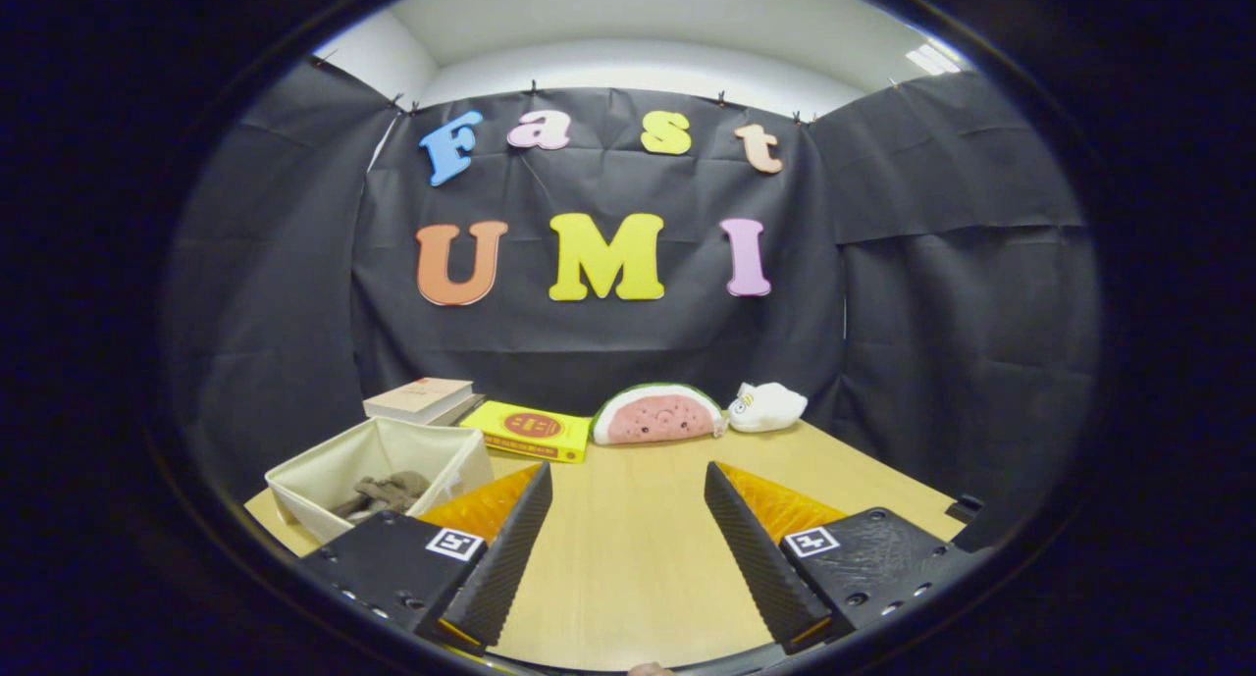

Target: Open the storage box then place both shoes into the box .Put the left shoe in first, then the right shoe, with the right side of both shoes facing outward in a uniform manner.

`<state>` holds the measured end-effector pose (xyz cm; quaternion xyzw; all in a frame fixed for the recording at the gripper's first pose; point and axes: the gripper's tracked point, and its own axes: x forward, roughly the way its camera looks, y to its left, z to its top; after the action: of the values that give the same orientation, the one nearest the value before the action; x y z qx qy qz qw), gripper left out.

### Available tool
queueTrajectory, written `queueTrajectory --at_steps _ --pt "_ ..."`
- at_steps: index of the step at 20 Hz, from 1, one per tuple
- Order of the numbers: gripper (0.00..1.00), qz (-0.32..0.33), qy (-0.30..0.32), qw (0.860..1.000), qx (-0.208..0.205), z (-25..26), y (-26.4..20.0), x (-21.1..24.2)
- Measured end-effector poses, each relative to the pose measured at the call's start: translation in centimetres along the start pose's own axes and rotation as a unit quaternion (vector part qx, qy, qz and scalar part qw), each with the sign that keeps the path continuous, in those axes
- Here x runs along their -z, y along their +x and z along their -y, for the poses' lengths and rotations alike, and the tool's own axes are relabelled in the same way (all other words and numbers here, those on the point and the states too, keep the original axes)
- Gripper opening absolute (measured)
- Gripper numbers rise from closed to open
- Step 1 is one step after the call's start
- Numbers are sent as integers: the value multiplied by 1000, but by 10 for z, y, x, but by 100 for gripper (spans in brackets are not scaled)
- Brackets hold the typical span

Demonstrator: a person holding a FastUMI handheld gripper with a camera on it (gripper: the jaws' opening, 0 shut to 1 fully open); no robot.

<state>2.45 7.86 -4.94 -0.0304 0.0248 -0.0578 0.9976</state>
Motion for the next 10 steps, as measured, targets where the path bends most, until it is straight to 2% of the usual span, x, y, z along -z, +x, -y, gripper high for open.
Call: queueTrajectory --at_steps 10 --pt "98 46 3 999 13 16 -17 11"
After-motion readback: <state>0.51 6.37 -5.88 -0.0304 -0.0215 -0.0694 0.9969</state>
